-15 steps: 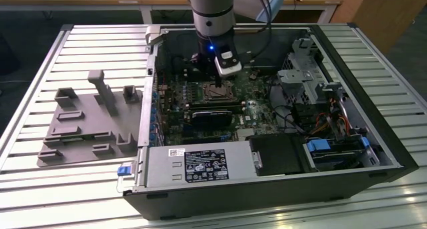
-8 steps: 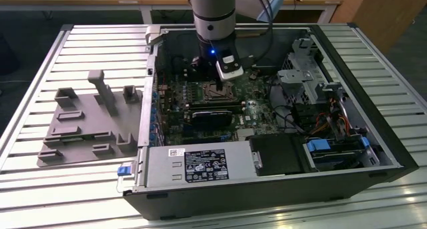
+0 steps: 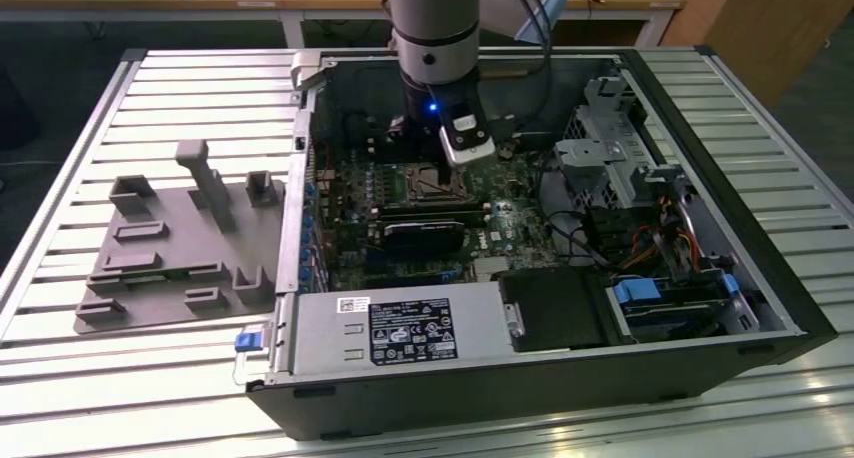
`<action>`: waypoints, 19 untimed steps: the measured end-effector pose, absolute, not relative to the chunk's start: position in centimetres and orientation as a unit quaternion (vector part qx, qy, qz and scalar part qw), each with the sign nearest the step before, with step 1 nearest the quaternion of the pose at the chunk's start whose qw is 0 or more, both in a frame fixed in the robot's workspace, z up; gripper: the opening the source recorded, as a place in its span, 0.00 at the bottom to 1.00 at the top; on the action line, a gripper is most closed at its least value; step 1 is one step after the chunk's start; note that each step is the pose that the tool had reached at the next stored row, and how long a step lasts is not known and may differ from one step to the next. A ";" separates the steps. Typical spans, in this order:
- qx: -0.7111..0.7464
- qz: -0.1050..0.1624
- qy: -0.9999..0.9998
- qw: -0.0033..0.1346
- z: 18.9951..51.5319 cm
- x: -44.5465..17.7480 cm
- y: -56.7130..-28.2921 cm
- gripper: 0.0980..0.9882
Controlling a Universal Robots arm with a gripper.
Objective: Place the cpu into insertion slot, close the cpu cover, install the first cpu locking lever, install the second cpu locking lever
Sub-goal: 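Install the second cpu locking lever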
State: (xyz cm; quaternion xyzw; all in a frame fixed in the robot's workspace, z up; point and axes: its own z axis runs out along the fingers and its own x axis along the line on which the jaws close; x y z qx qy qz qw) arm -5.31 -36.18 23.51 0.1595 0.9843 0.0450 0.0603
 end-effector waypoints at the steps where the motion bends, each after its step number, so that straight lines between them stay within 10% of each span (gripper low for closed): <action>1: 0.159 0.045 0.984 0.060 23.5 -5.3 -36.3 0.00; 19: 0.145 0.041 0.987 0.060 23.1 -6.0 -37.3 0.00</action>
